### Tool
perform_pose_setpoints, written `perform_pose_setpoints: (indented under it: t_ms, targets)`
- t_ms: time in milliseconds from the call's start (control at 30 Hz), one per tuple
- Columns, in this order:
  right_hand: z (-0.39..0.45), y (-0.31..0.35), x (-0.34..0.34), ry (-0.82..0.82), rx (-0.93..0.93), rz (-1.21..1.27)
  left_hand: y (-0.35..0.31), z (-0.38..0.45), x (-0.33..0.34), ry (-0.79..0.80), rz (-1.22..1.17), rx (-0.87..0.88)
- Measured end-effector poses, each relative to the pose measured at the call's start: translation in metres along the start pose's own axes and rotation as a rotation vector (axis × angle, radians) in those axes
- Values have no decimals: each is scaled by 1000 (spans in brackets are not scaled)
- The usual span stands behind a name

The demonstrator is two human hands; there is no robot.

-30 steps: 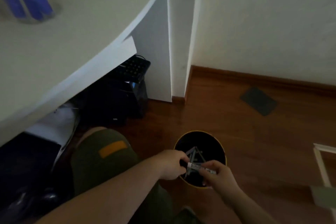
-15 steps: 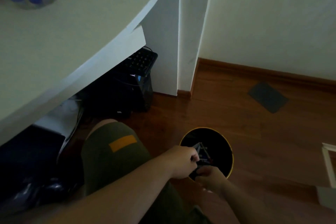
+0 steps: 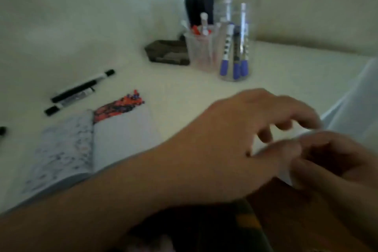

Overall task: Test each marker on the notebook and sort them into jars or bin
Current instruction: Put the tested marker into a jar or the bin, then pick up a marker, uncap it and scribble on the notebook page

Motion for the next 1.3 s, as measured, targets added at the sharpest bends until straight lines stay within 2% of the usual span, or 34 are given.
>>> perform_pose_setpoints:
  t_ms: [67, 133, 267, 367, 467, 533, 633, 700, 867, 967, 1067, 1133, 1200, 1300]
  targets:
    - [38, 47, 41, 64, -60, 110, 38, 1, -69, -176, 105, -100]
    - [74, 81, 96, 152, -199, 102, 91, -9, -123, -284, 192, -241]
    - [128, 103, 218, 340, -334, -29, 226, -62, -187, -309, 385, -595]
    - [160, 94, 299, 449, -332, -196, 306, -114, -223, -343, 553, -802]
    - [184, 80, 354, 538, -334, -399, 346, -156, -247, -390, 744, -927]
    - [195, 69, 373, 562, -342, -478, 358, -172, -252, -451, 782, -954]
    - [205, 51, 382, 487, -350, -493, 368, -182, -257, -550, 733, -945]
    - [206, 46, 377, 438, -346, -421, 374, -181, -255, -526, 718, -933]
    - [201, 46, 374, 518, -363, -343, 389, -176, -249, -407, 758, -915]
    - [200, 45, 378, 540, -363, -310, 370, -162, -252, -431, 854, -752]
    - [205, 48, 370, 485, -324, -195, 324, -134, -239, -465, 595, -477]
    - [206, 52, 365, 498, -288, -54, 298, -117, -214, -328, 416, -363]
    - [199, 57, 364, 566, -272, 109, 286, -111, -191, -217, 332, -325]
    - [195, 68, 358, 556, -218, 198, 284, -113, -185, -242, 254, -363]
Point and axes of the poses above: each hand's wrist, its own z-axis towards the middle knuckle, its own x-axis out of the palm, y = z × x, the point moved 10 cm from there along z, towards the middle knuckle, and after that the axes turned 7 degrees about -y, right-handed, at the moved point
